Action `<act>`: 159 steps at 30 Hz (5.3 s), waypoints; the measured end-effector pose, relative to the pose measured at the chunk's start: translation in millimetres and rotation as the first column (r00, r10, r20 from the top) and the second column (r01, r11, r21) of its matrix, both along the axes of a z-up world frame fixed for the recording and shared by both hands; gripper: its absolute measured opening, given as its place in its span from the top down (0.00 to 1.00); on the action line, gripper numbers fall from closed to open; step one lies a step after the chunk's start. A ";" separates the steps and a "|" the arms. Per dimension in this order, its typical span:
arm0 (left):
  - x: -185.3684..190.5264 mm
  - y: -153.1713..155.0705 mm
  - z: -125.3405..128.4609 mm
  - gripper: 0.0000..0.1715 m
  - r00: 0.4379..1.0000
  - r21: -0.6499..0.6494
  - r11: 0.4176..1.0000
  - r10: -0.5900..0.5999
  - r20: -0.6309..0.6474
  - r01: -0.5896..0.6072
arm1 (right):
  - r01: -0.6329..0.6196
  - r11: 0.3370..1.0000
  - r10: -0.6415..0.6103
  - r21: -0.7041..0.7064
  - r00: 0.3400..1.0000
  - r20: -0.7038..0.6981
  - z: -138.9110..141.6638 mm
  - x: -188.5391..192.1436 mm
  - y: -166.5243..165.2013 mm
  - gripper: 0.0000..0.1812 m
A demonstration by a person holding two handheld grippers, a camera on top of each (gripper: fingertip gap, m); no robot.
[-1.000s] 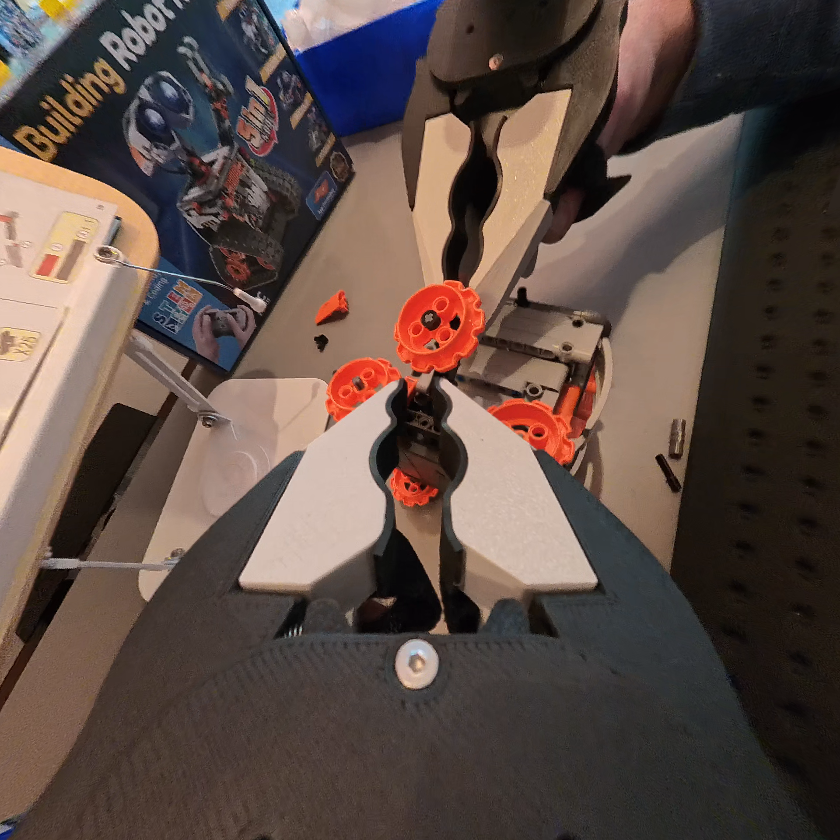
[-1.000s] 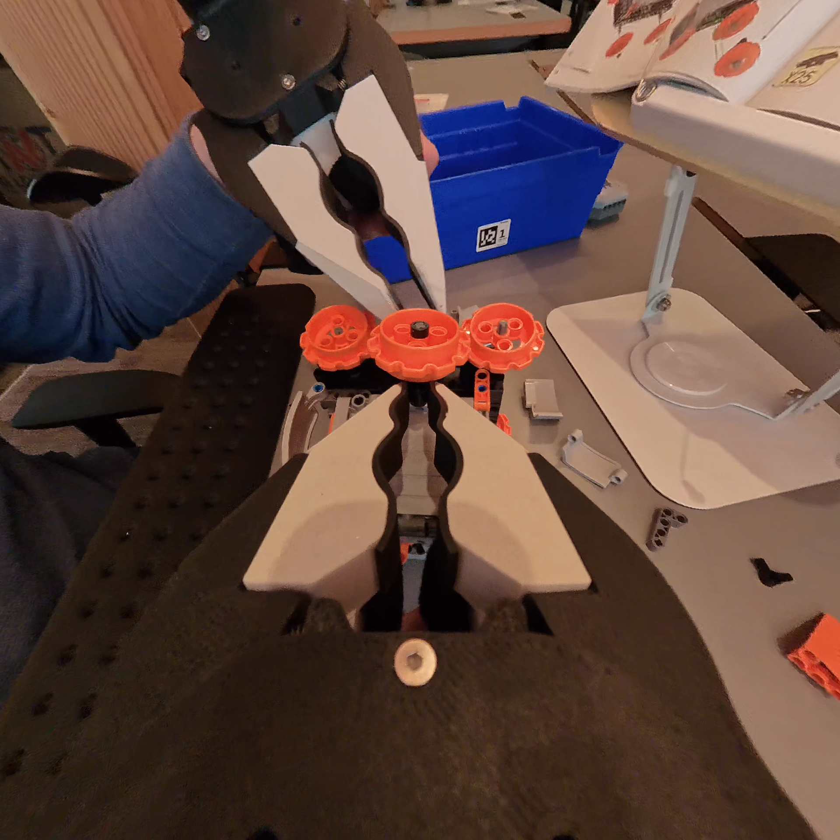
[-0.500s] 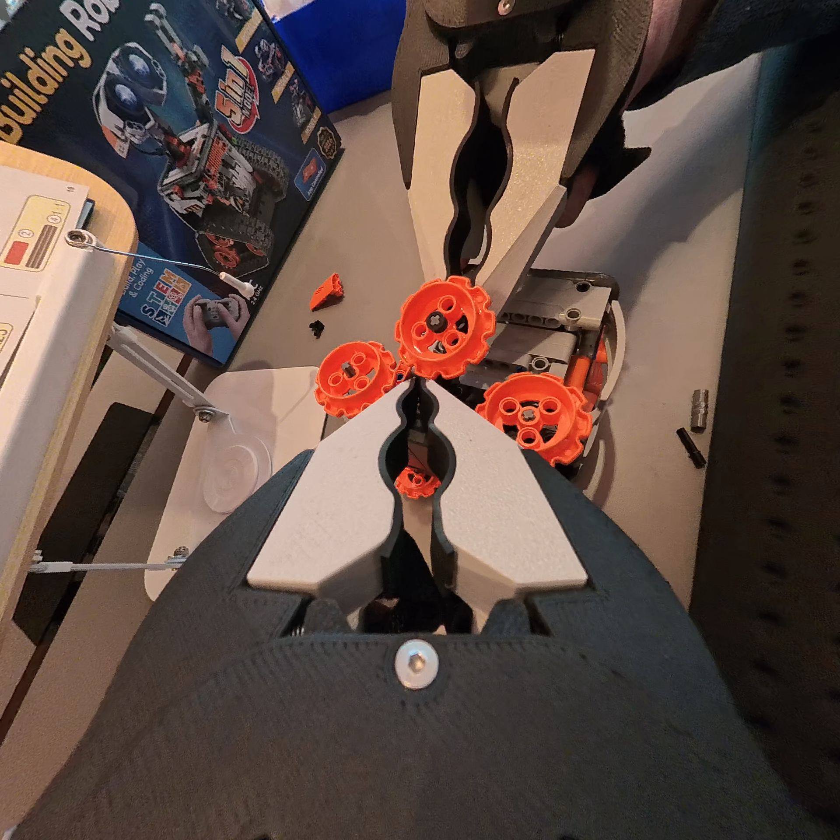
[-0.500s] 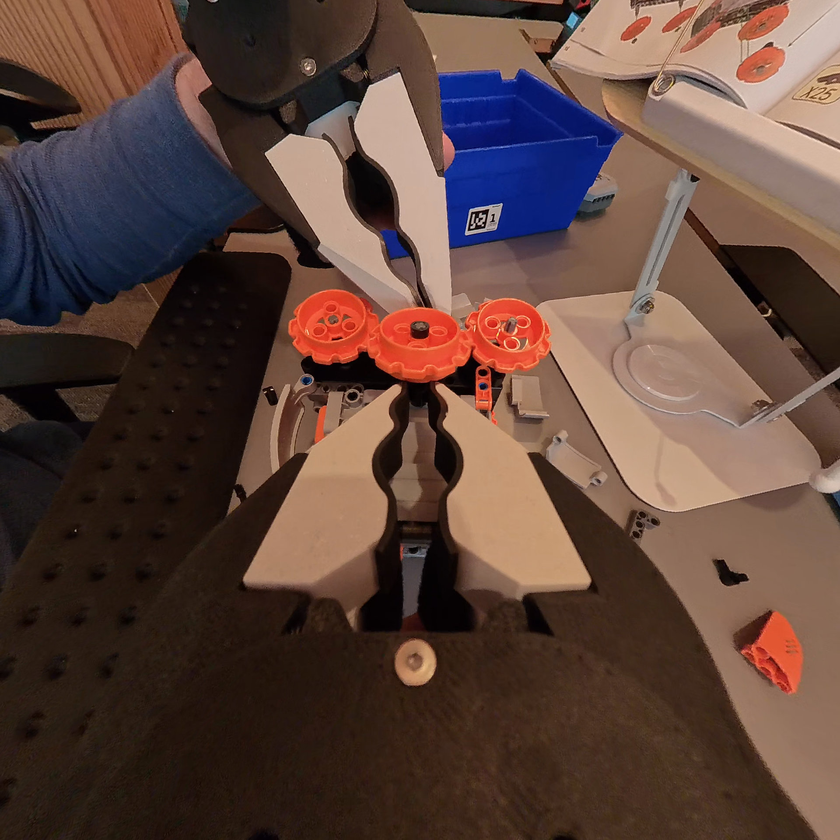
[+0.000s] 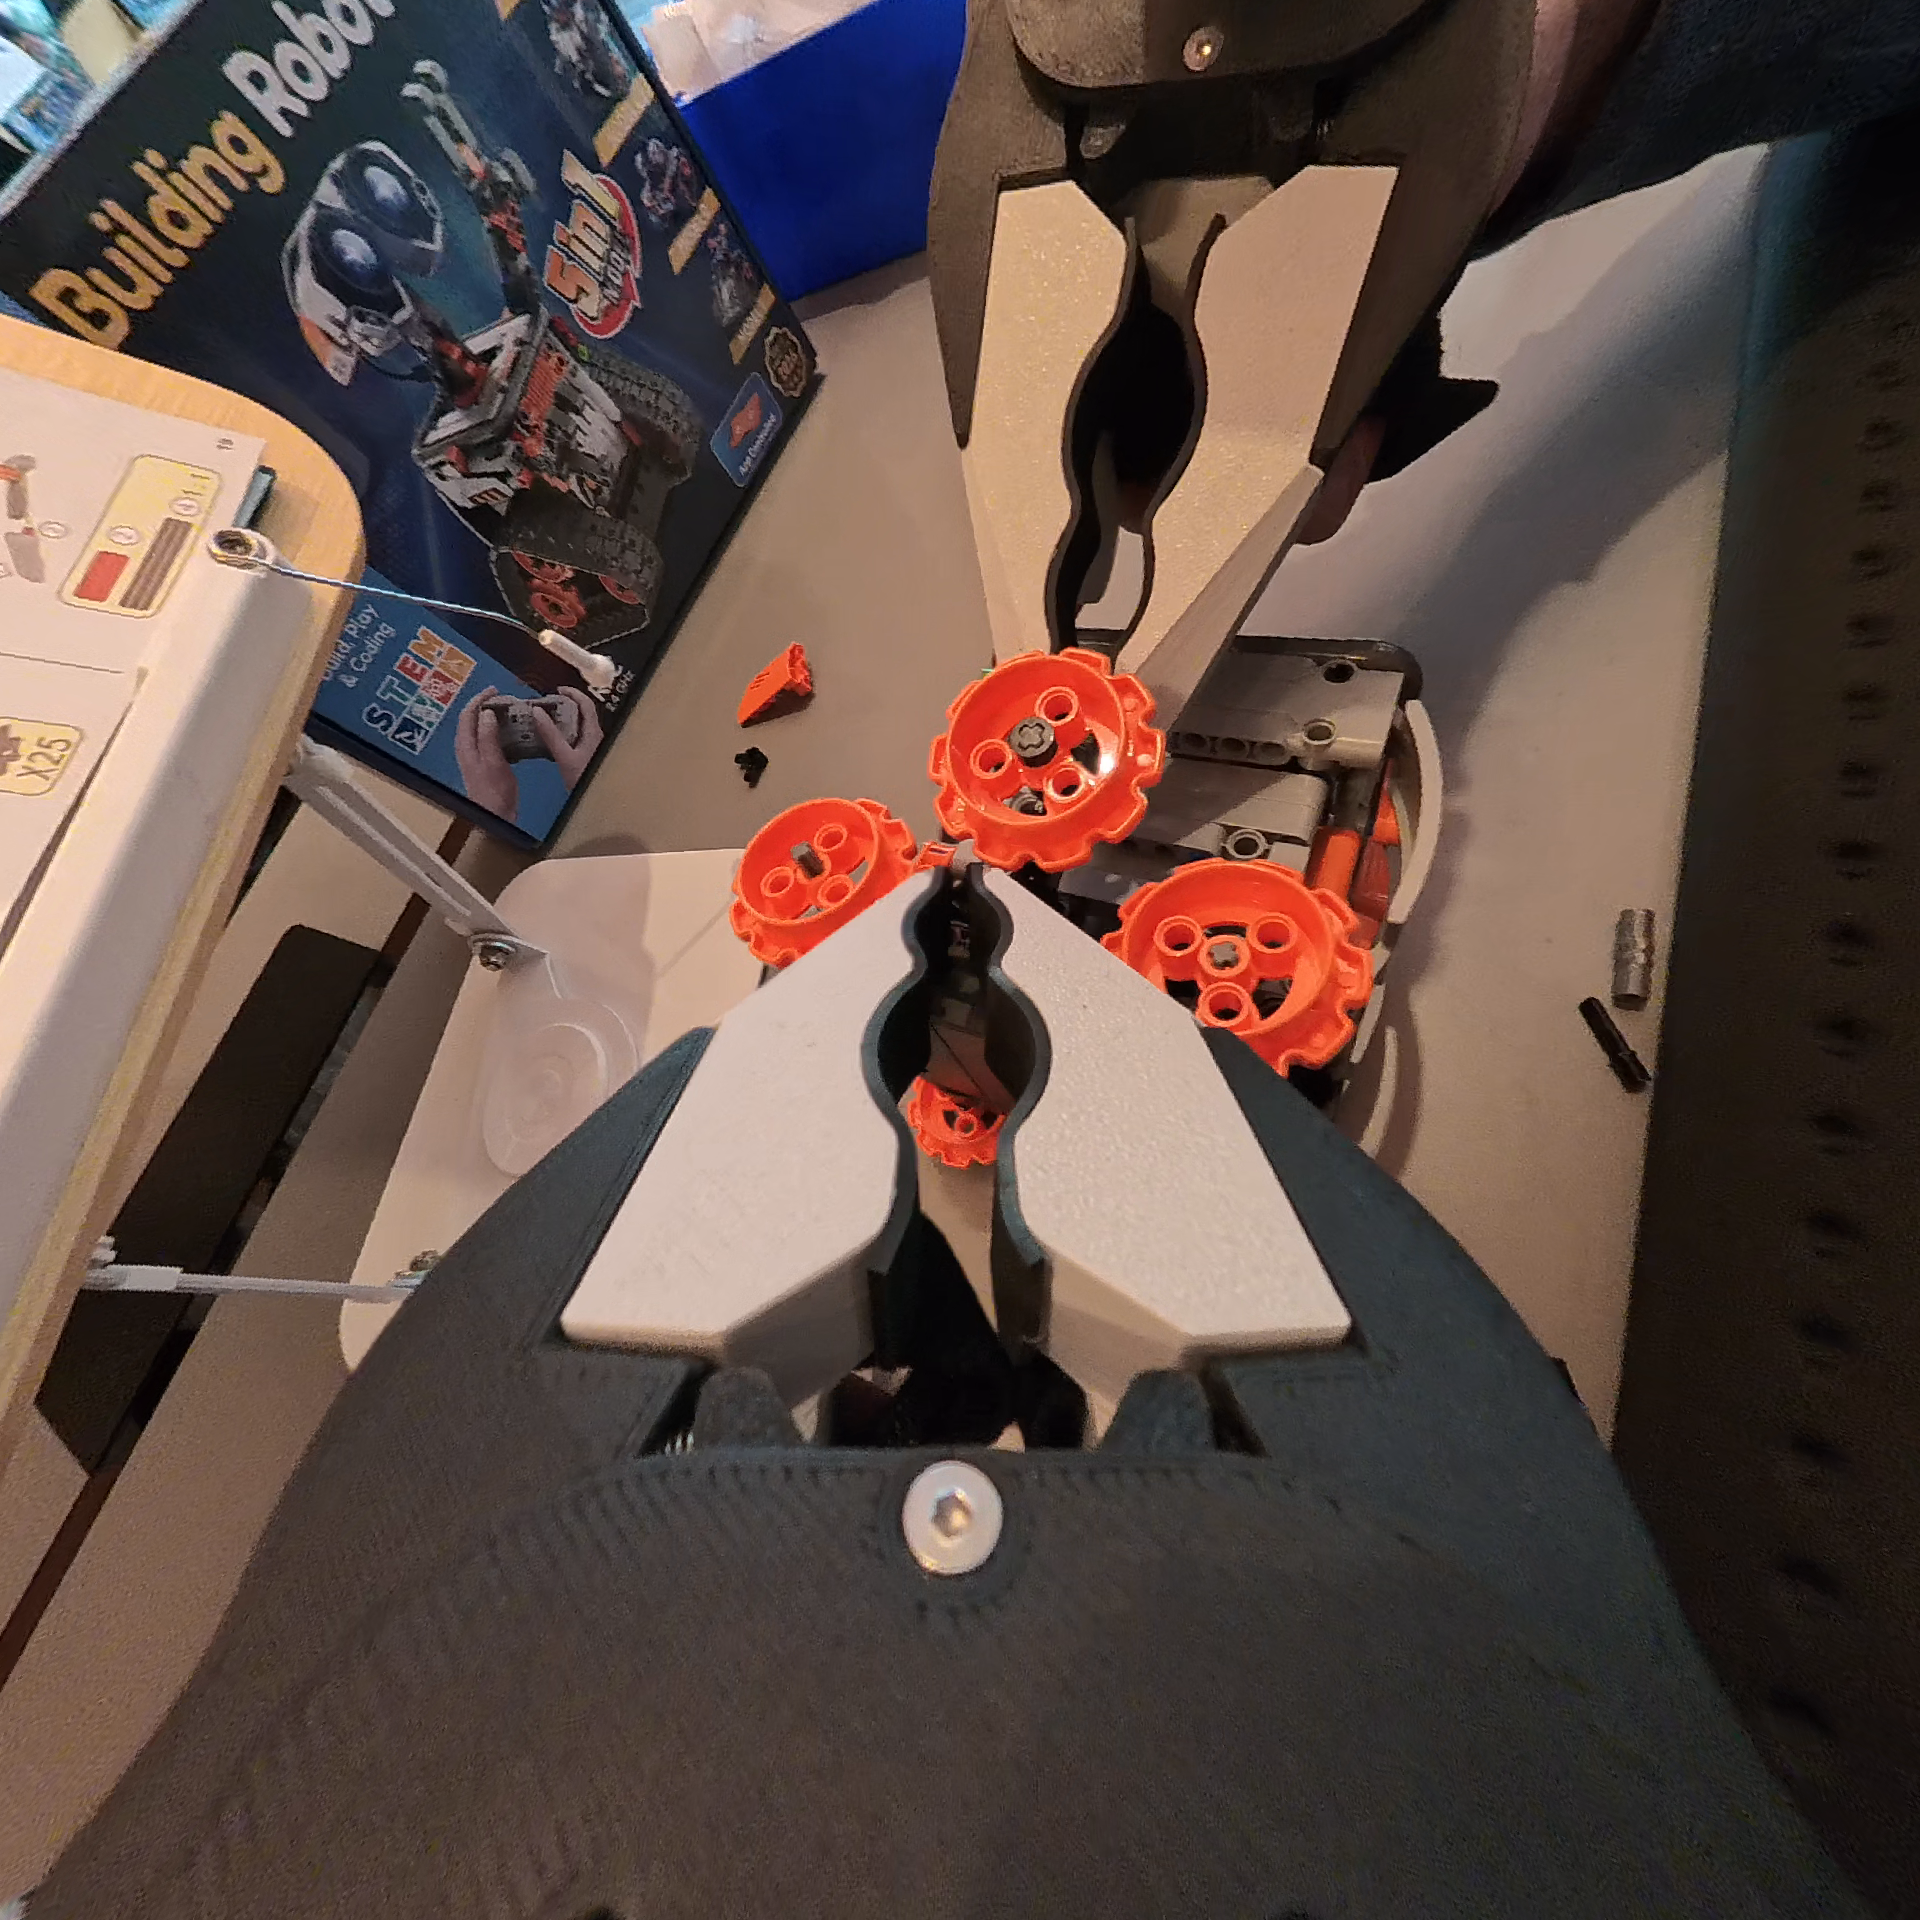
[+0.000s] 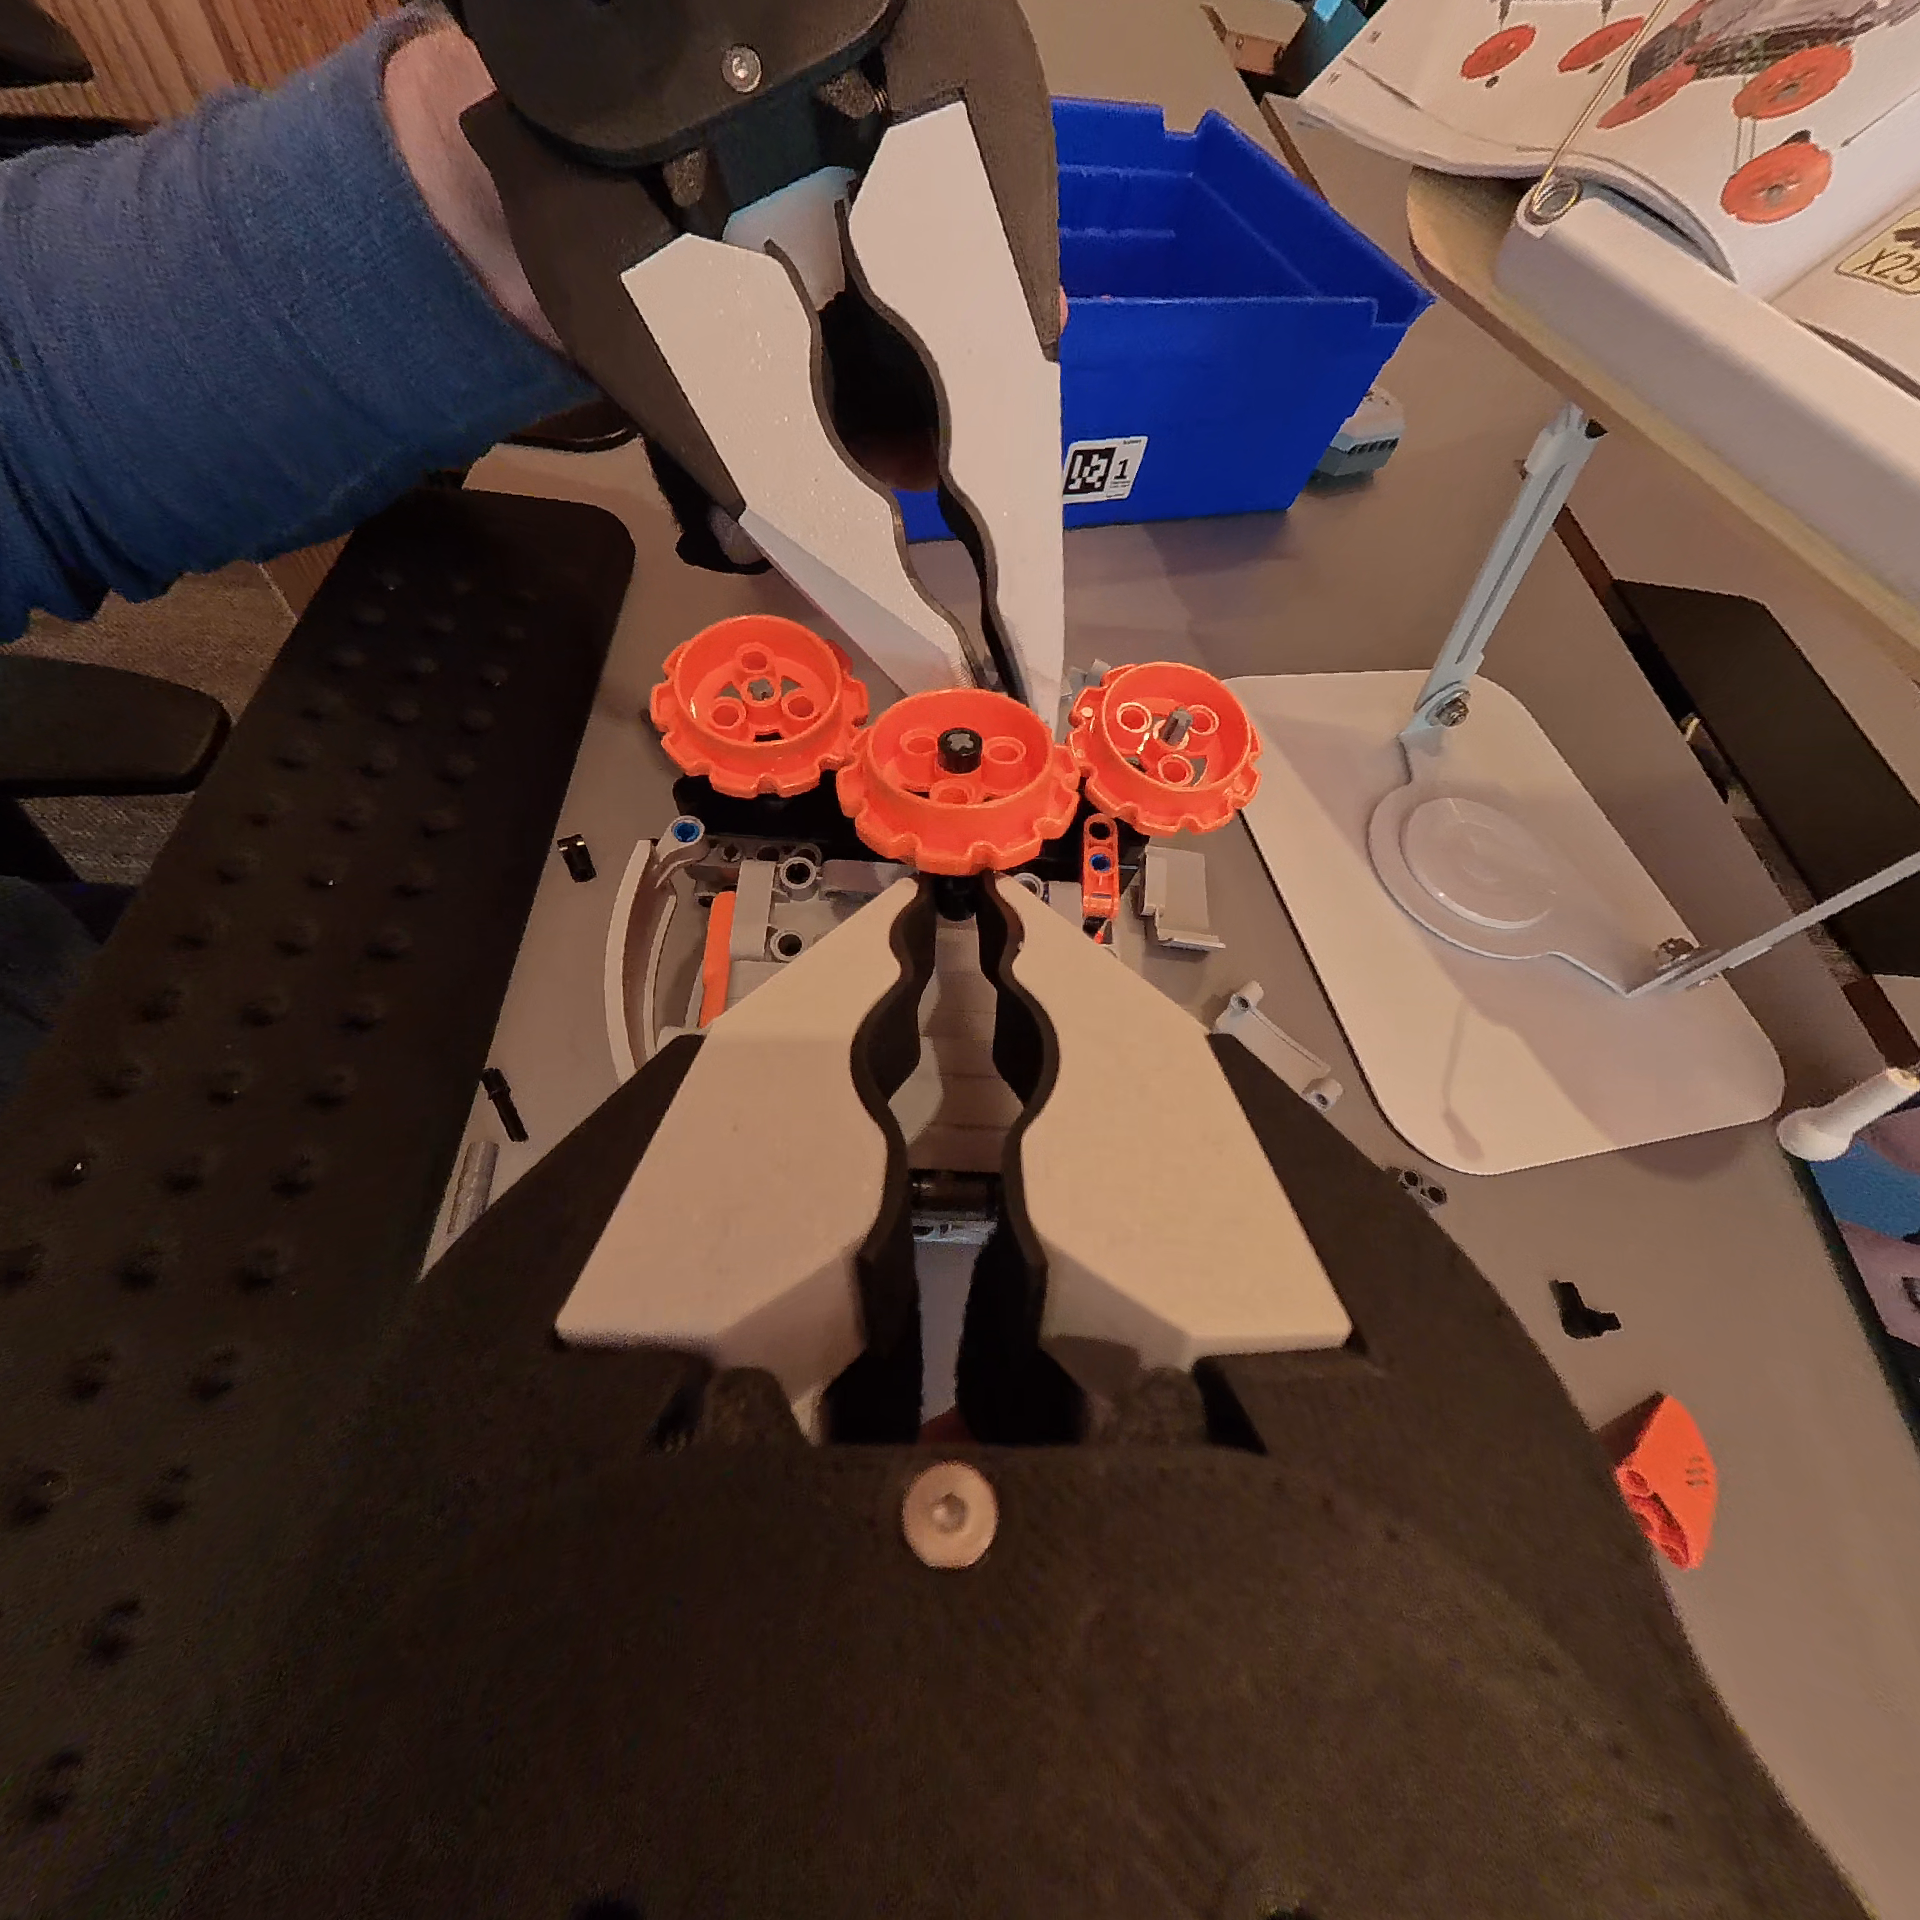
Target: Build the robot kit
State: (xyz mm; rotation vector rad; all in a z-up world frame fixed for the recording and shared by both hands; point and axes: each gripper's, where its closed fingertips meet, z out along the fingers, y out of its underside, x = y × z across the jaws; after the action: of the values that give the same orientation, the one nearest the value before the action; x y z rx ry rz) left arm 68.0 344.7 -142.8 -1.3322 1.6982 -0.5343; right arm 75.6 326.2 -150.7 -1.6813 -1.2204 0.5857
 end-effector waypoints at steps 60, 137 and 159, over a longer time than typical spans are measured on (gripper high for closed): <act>-4.7 -7.4 -5.0 1.00 0.999 0.187 0.982 0.004 0.050 -0.013 | -0.043 0.998 0.036 0.034 0.983 0.179 -15.4 1.3 0.7 1.00; -6.1 -22.9 -11.9 1.00 0.997 0.327 0.943 -0.042 -0.071 0.063 | -0.144 0.986 0.121 0.086 0.966 0.230 -13.8 5.8 -10.2 1.00; -42.8 13.9 -34.5 0.60 0.998 -0.195 0.979 0.058 -0.019 -0.060 | 0.028 0.984 0.010 -0.177 0.977 0.211 -40.4 40.8 -62.4 0.63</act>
State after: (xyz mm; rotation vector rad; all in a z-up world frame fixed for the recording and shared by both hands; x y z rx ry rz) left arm 25.1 358.6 -177.3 -1.5237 1.6446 -0.6727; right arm 116.4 263.7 -191.1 -1.9394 -1.3421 0.5344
